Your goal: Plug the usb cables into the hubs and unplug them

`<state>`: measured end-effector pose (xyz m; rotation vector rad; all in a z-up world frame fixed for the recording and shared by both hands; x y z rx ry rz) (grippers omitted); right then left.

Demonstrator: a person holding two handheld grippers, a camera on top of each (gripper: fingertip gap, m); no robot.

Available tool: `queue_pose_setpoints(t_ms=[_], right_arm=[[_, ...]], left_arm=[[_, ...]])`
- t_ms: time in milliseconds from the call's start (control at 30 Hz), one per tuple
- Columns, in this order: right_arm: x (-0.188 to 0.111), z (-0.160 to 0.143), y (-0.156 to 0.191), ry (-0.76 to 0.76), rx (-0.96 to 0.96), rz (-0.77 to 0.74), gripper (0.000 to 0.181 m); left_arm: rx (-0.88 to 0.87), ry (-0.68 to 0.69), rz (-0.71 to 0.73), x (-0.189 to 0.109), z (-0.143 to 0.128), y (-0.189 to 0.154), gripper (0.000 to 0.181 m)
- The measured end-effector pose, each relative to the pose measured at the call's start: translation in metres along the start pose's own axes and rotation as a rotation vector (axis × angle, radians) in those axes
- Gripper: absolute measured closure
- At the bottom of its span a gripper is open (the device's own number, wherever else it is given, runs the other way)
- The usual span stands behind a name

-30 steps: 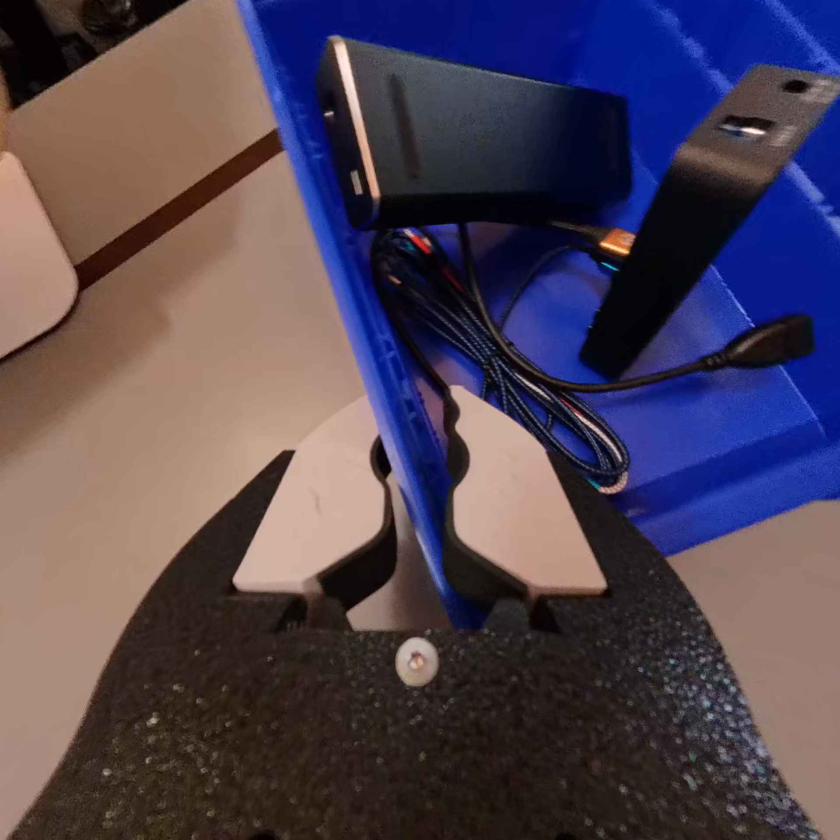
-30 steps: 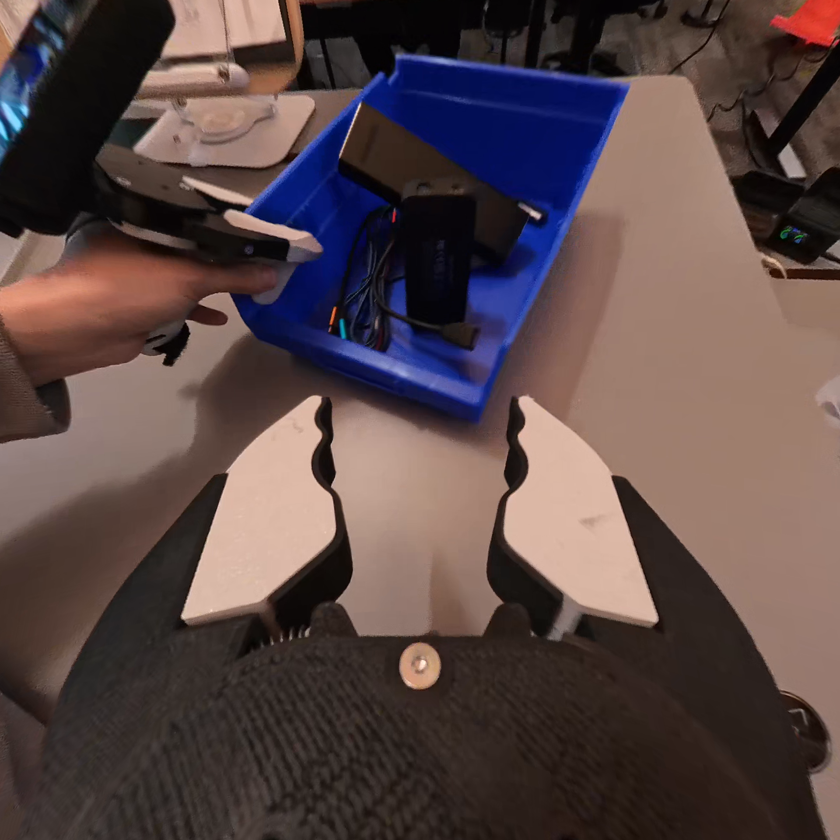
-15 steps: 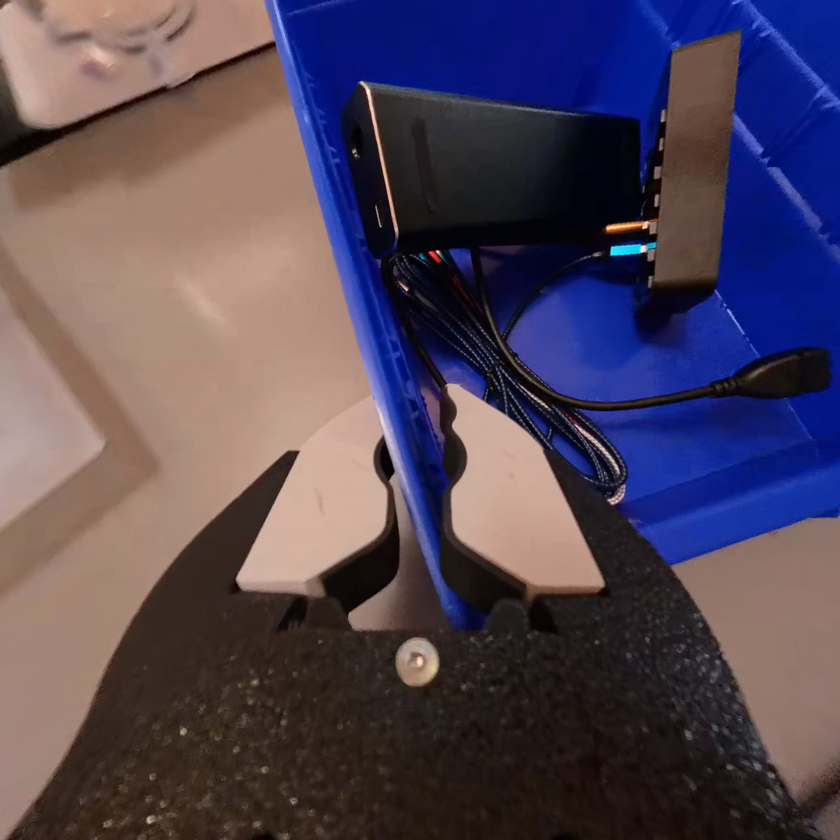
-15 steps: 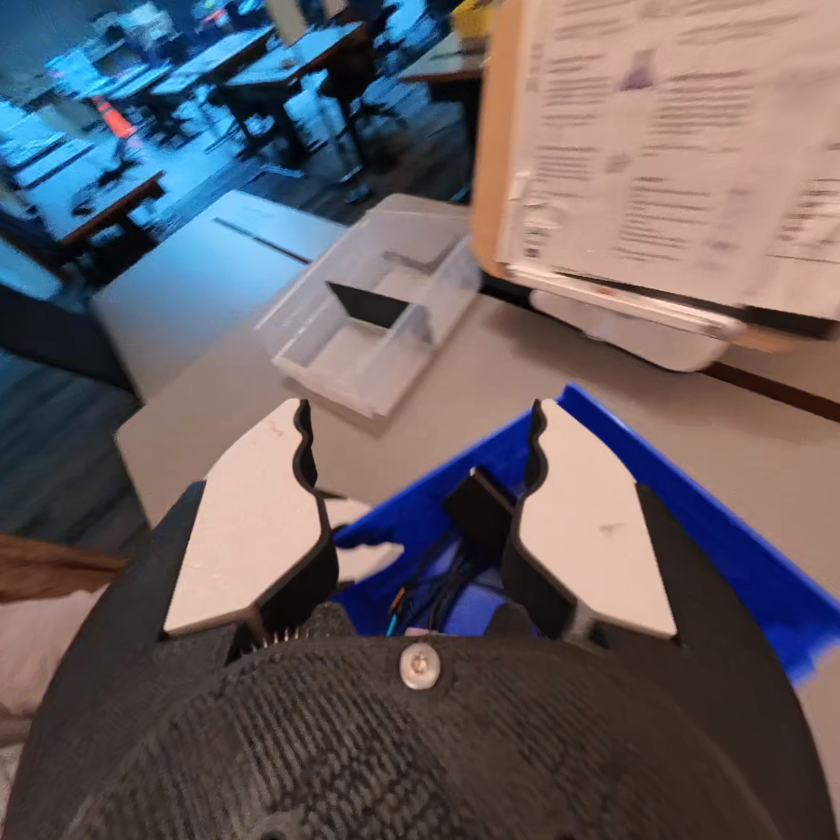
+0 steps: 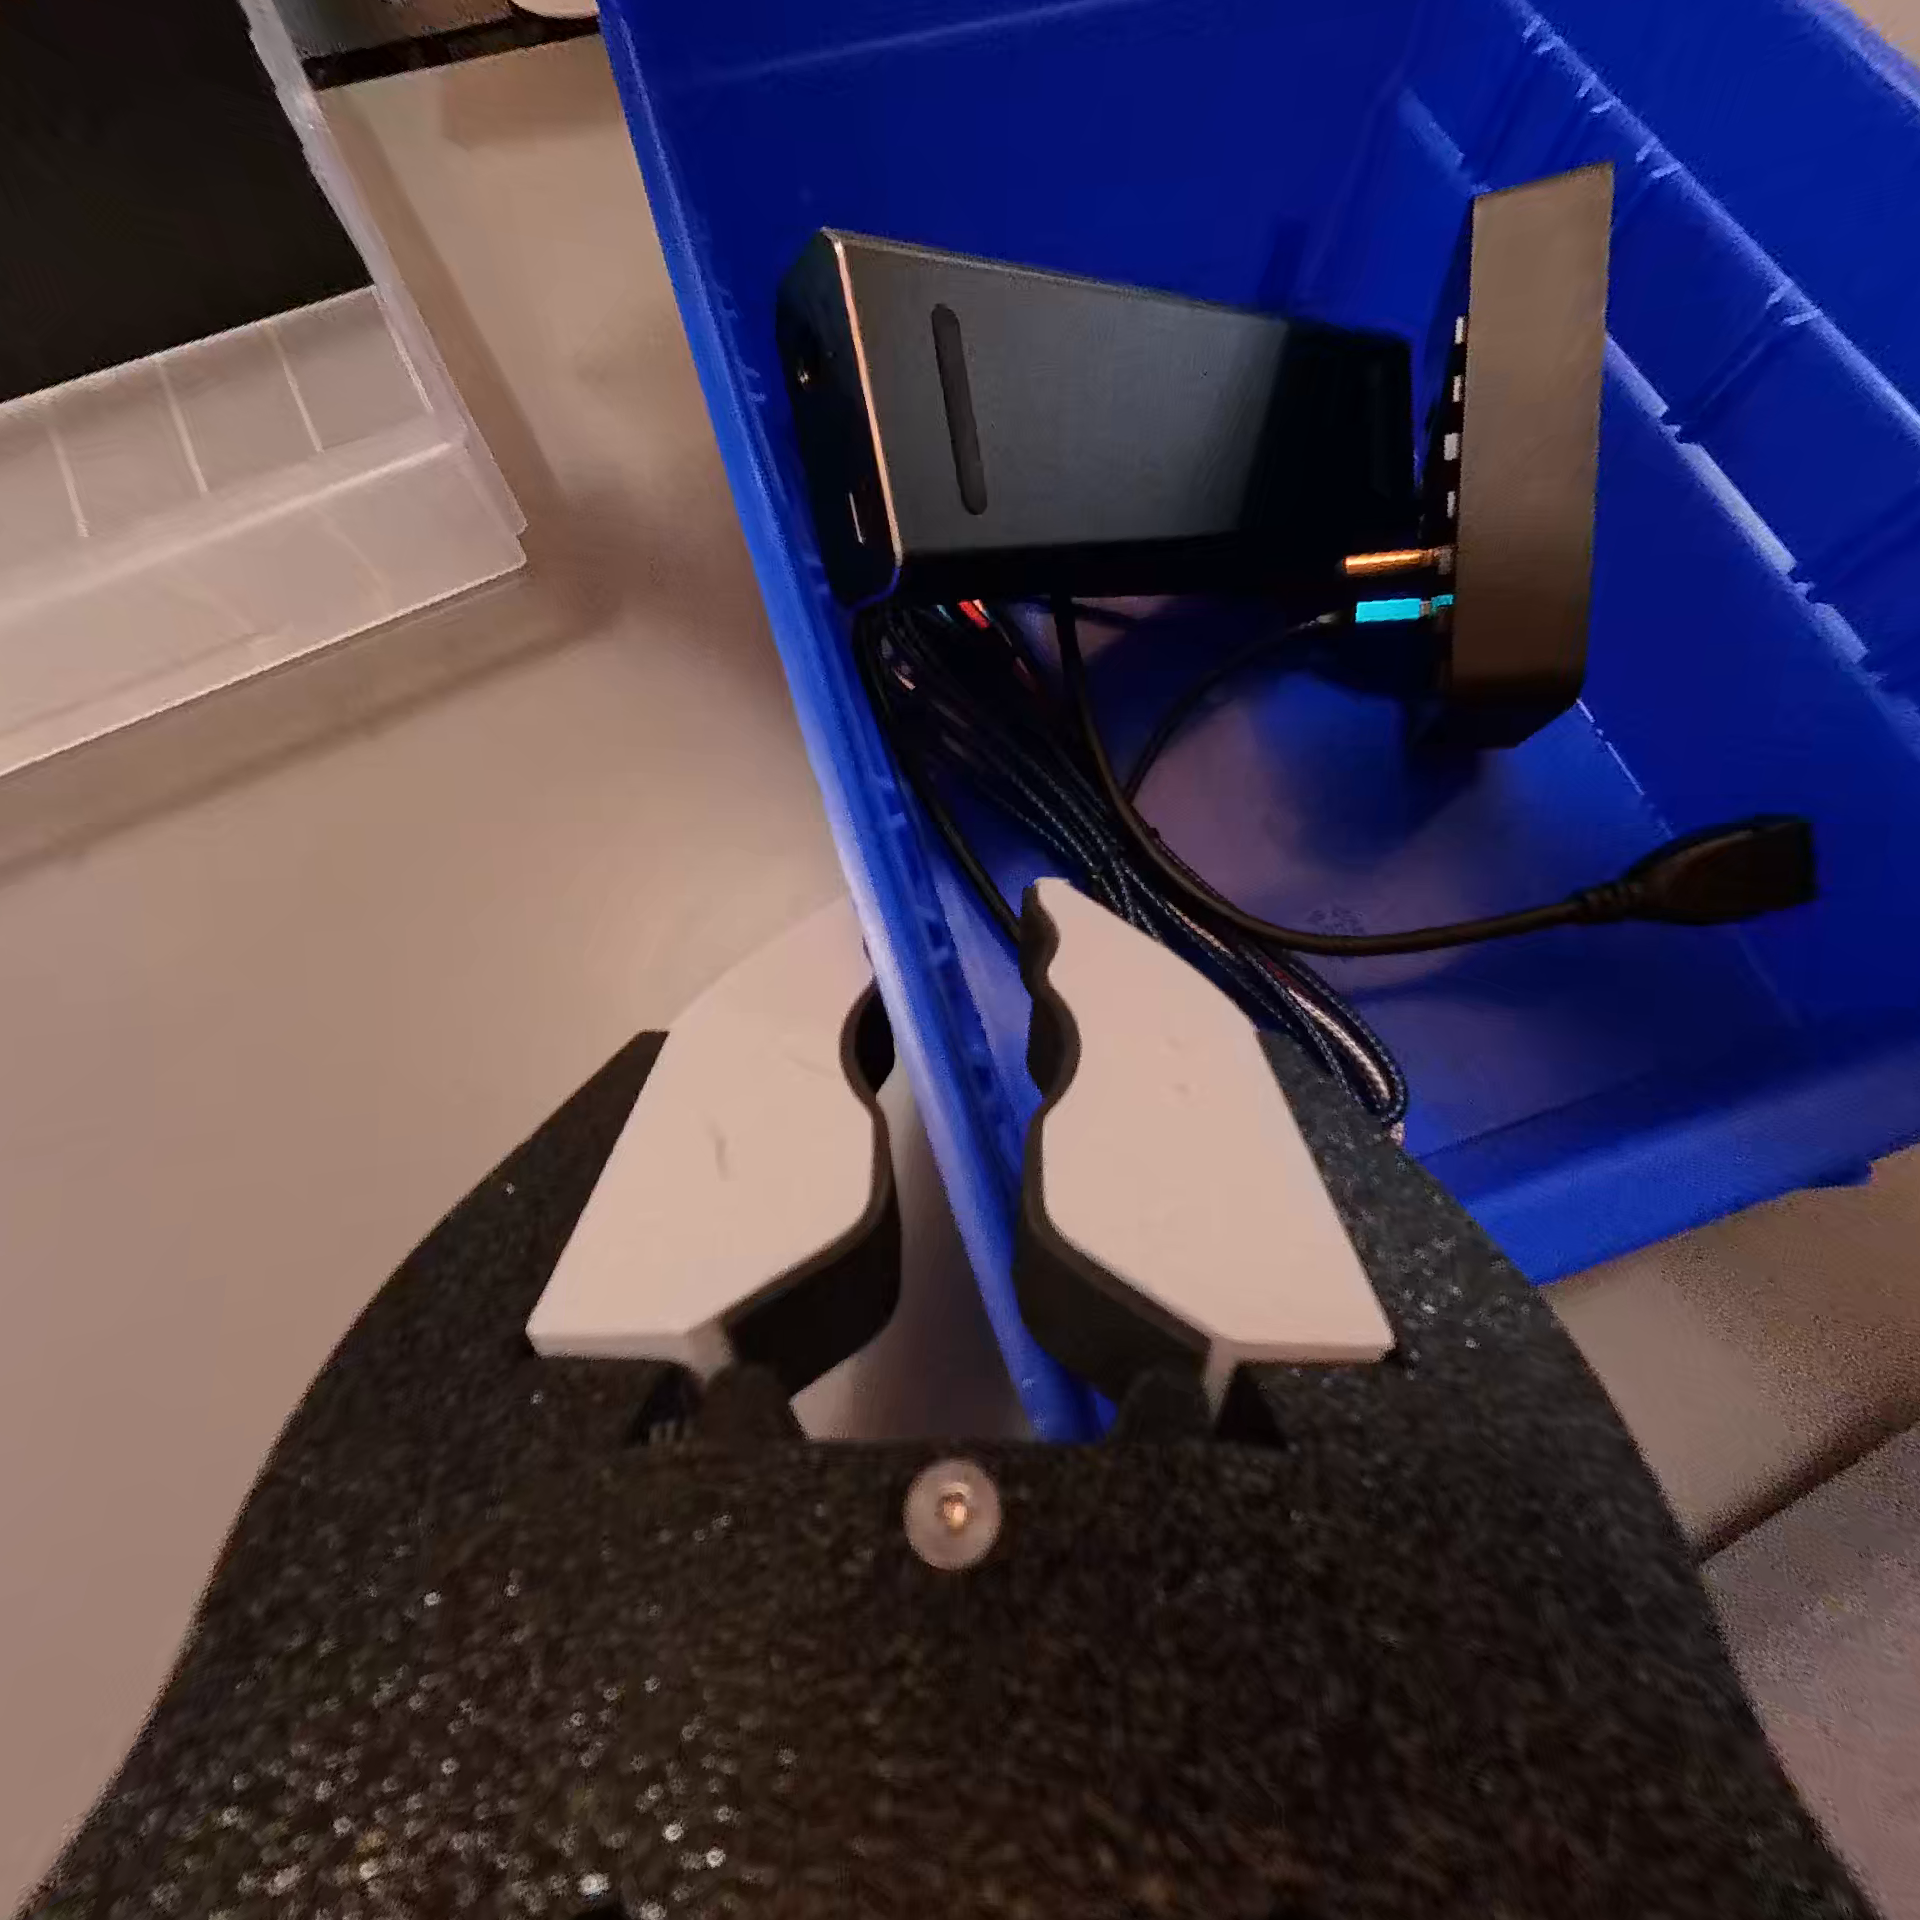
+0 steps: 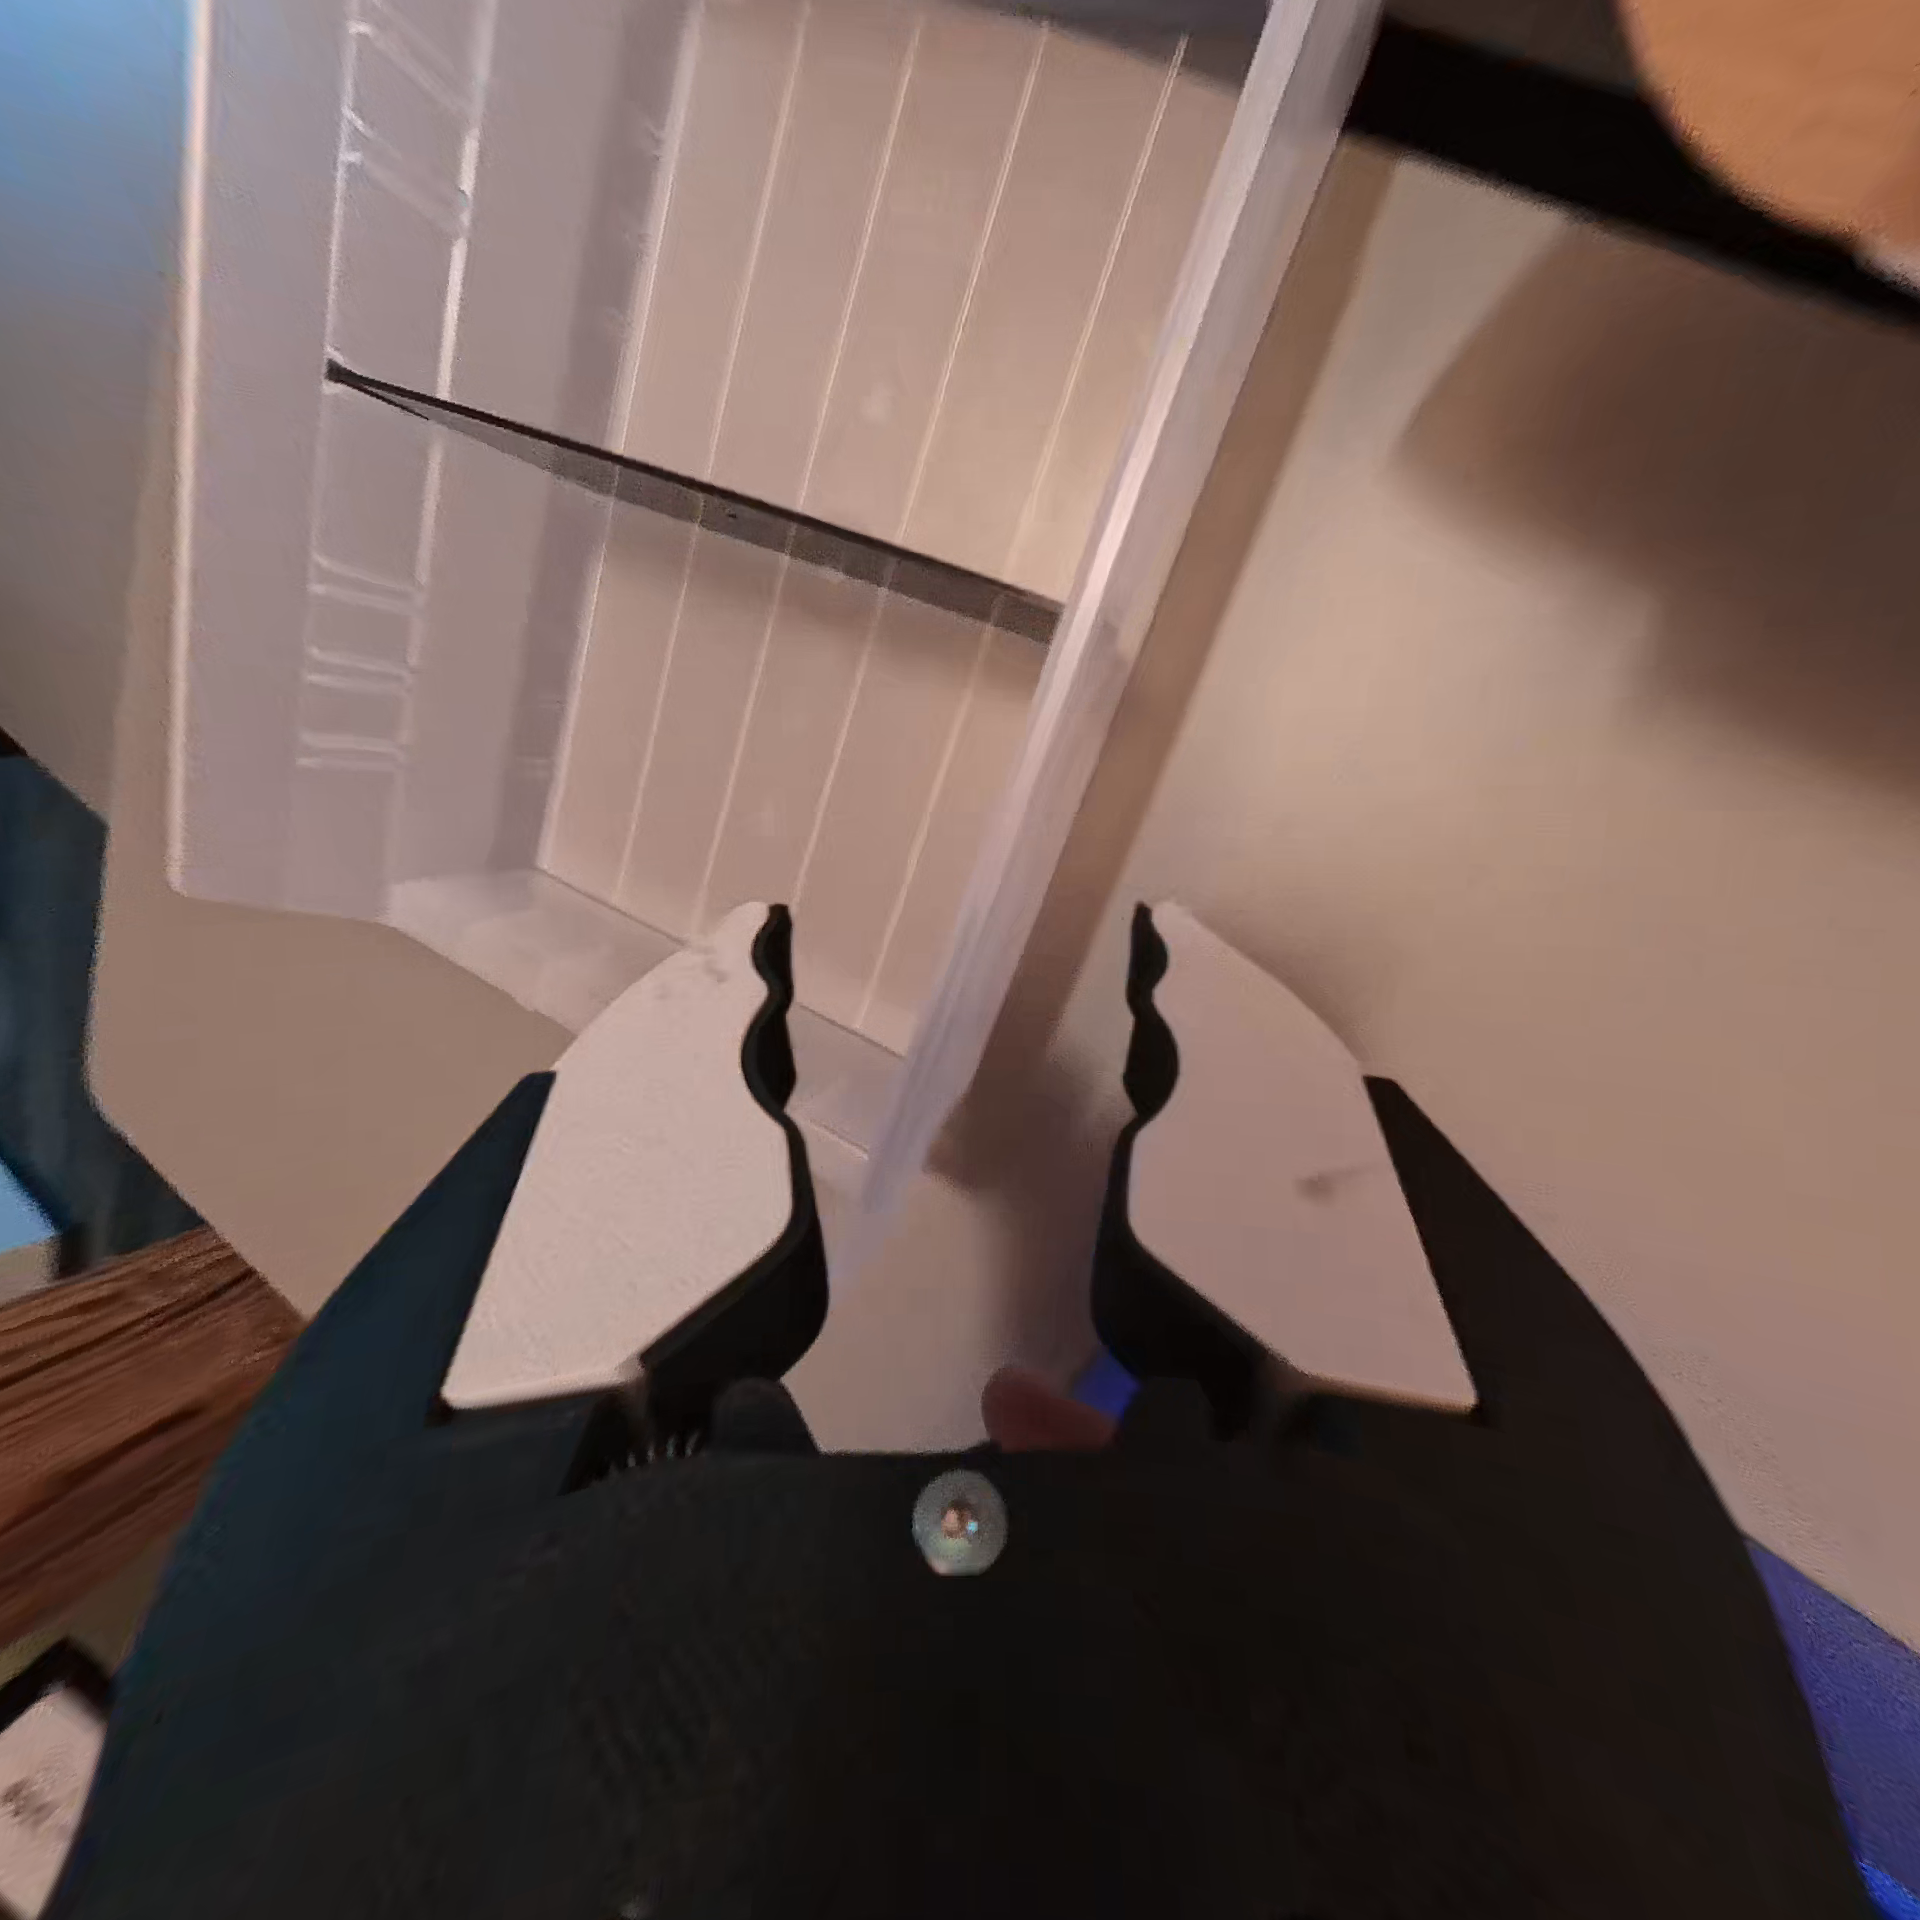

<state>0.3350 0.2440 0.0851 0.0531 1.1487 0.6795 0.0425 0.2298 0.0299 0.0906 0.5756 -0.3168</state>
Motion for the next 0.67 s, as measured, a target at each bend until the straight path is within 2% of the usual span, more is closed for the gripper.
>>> queue_pose_setpoints(t_ms=[67,100,200,300,533,667], right_arm=[[0.014,0.0,0.001,0.014,-0.009,-0.009,0.142],[0.022,-0.002,0.001,0.032,-0.019,-0.025,0.147],[0.042,-0.011,-0.002,0.137,-0.02,-0.009,0.155],[0.046,-0.009,0.0,0.146,-0.05,-0.037,0.159],[0.044,-0.003,0.007,0.209,-0.194,0.023,0.167],[0.011,0.018,0.019,0.208,-0.269,0.17,0.168]], left_arm=[[0.008,-0.008,0.002,-0.001,-0.001,0.001,0.16],[0.021,-0.008,0.008,-0.001,-0.001,0.002,0.16],[0.075,-0.022,0.046,-0.002,-0.001,0.005,0.162],[0.078,-0.033,0.046,-0.004,-0.002,0.012,0.164],[0.081,-0.048,0.086,-0.012,-0.006,0.032,0.172],[0.068,-0.052,0.106,-0.023,-0.014,0.049,0.173]])
Point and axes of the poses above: each gripper's, where its closed fingertips meet, x out along the fingers, z out of its top, y = z × x across the jaws, the point moved 10 cm from there along -x, back along the fingers, and after that the axes turned 6 degrees about -y, right-handed, at the moved point
